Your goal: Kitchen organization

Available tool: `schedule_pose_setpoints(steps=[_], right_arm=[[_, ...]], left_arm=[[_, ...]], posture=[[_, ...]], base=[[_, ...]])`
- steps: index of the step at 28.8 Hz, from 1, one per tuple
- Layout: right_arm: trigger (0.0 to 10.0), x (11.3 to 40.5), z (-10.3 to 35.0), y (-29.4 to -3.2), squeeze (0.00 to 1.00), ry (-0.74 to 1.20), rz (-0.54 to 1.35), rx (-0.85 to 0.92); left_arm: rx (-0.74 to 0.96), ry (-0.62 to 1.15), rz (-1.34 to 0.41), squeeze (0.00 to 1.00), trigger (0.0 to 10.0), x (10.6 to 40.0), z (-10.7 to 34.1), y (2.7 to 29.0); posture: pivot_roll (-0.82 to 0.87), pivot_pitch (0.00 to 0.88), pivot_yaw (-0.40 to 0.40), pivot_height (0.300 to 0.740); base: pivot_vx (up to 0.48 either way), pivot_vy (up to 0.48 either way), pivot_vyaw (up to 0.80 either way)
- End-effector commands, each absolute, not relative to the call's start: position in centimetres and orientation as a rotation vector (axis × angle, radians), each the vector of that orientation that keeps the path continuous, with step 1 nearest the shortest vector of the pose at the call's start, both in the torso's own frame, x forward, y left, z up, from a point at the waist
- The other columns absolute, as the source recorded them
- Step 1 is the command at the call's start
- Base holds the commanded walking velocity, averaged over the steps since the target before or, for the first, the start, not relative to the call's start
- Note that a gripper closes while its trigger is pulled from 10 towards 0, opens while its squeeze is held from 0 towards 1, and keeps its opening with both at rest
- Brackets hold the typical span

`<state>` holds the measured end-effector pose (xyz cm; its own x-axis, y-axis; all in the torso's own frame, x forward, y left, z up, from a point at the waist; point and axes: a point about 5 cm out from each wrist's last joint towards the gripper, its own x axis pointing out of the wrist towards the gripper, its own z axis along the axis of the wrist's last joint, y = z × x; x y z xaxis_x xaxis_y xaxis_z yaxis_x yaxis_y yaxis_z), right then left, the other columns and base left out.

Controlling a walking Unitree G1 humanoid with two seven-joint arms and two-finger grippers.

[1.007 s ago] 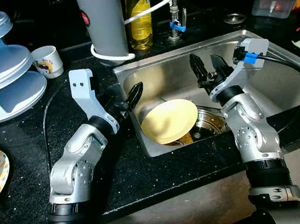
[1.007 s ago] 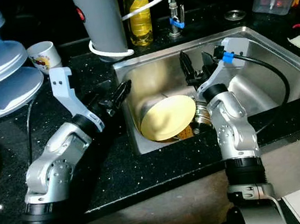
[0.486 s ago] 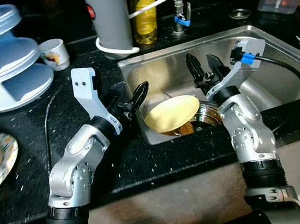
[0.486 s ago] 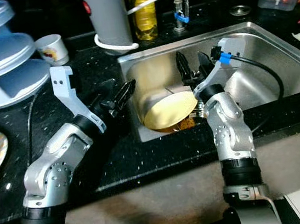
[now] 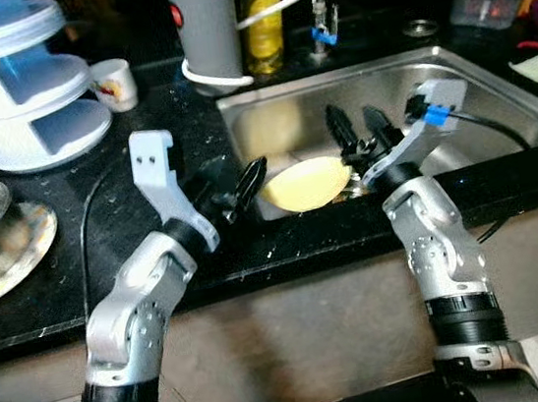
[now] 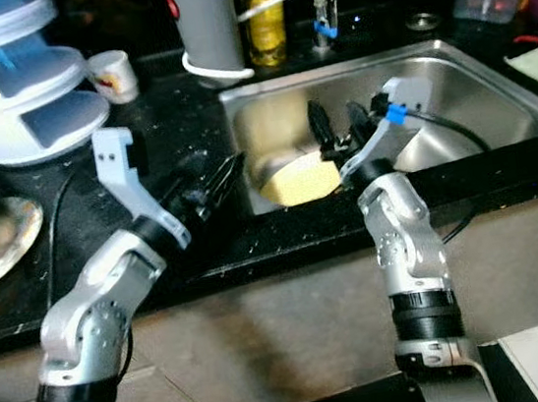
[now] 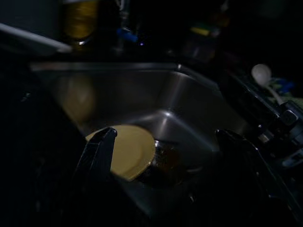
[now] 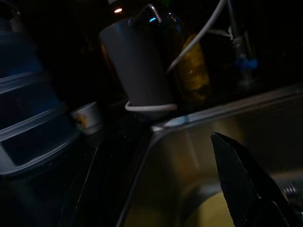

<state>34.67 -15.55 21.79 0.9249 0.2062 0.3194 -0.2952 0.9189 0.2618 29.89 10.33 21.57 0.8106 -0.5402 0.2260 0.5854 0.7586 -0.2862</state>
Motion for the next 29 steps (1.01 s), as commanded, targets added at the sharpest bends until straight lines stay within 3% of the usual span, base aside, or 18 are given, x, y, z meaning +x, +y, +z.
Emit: schedule_pose_setpoints(steps=[1,13,20,29], right_arm=[[10.0,34.6,21.9,-15.5,0.00,-0.297,0.269,0.321],[10.0,34.2,22.2,-15.9,0.00,-0.328,0.321,0.344],[10.0,31.1,22.3,-15.2,0.00,-0.369,0.734,0.495],[10.0,28.8,19.8,-16.5,0.00,-0.291,0.839,0.591]], left_arm=[[-0.350,-0.127,-0.619,0.00,10.0,29.9,21.6,10.2],[-0.349,-0.163,-0.634,0.00,10.0,29.0,21.3,10.7],[-0.382,-0.163,-0.741,0.00,10.0,26.8,20.6,9.9],[-0.395,-0.151,-0.794,0.00,10.0,23.7,19.4,10.3]], posture=[[0.04,0.000,0.035,0.740],[0.04,0.000,0.033,0.740],[0.04,0.000,0.026,0.740],[0.04,0.000,0.015,0.740]], base=[[0.000,0.000,0.00],[0.000,0.000,0.00],[0.000,0.000,0.00],[0.000,0.000,0.00]])
